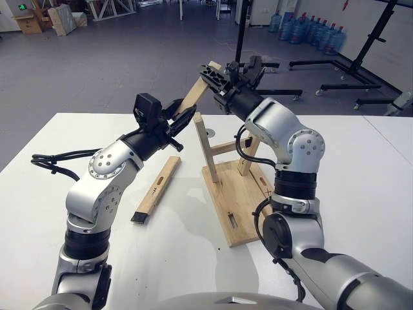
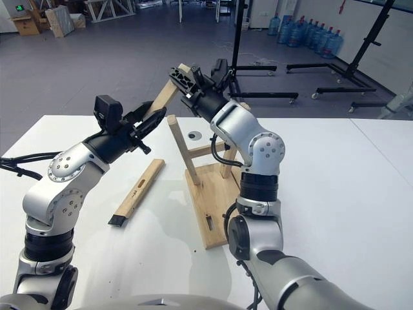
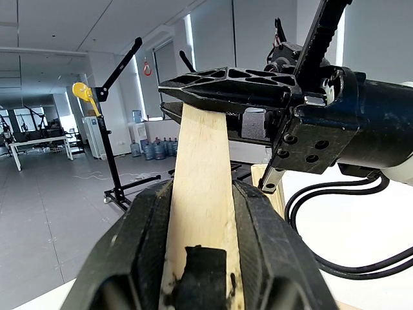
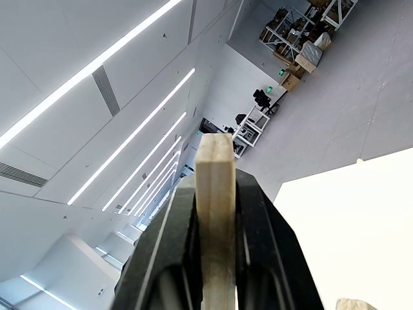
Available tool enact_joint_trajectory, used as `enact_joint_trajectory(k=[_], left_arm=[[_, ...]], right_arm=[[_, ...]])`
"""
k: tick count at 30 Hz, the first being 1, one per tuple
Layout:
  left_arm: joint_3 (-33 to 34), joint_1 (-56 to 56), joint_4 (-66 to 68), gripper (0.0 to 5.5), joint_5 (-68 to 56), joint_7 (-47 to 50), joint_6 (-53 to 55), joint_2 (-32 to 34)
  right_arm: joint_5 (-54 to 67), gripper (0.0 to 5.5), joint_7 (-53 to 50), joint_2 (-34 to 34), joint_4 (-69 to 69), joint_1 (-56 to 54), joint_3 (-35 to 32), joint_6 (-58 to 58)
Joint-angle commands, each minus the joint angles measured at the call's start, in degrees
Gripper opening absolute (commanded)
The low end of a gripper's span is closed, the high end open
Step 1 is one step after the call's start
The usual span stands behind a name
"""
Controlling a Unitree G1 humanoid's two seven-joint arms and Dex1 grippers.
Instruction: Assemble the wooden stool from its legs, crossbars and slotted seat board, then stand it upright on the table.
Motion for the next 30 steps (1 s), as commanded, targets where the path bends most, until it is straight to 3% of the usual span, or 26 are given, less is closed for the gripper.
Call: enact_joint_trajectory(k=[1,5,6,12,14,18,23,27,30], left_arm=[[-0.4,-0.45,0.02,1.28,0.33,-0.64,0.14,0.13],[-0.55,-0.36,0.39,1.28,-0.66,-1.84,1.85,0.72],[-0.51,-0.24,0.22,1.76,-1.08,-2.15,2.42,0.9],[4.27,-2.81,-2.14,2.57,-7.55,-0.59,5.72,-0.71],[9.15,-4.5,-2.08,2.9,-12.54,1.95,6.95,-1.56],[26.4,-9.75,0.18,3.51,-35.96,15.39,5.48,-3.76],[34.83,-4.32,2.95,4.24,-44.46,24.31,1.55,-3.7],[35.05,0.77,1.06,4.8,-44.74,28.13,0.04,-3.15],[33.03,4.28,1.08,5.27,-41.45,28.16,0.05,-1.75]], right_arm=[[-1.23,0.39,0.41,-0.95,0.0,0.21,0.43,0.18],[-2.89,0.39,1.33,-2.04,-0.33,0.77,1.01,0.59],[-3.41,0.39,1.52,-2.38,-0.41,1.08,1.17,0.66],[-5.67,0.39,2.51,-3.12,0.09,2.12,0.68,-0.28],[-6.22,0.39,2.81,-3.37,0.37,2.29,0.27,-0.48],[-7.02,0.39,3.68,-4.97,-0.41,3.31,-0.61,0.06],[-4.64,0.39,6.5,-17.01,-8.88,6.96,-7.84,1.14],[-2.4,0.39,10.62,-29.65,-11.56,7.09,-13.57,3.03],[-5.92,0.39,16.87,-33.97,-15.64,17.43,-13.8,3.67]])
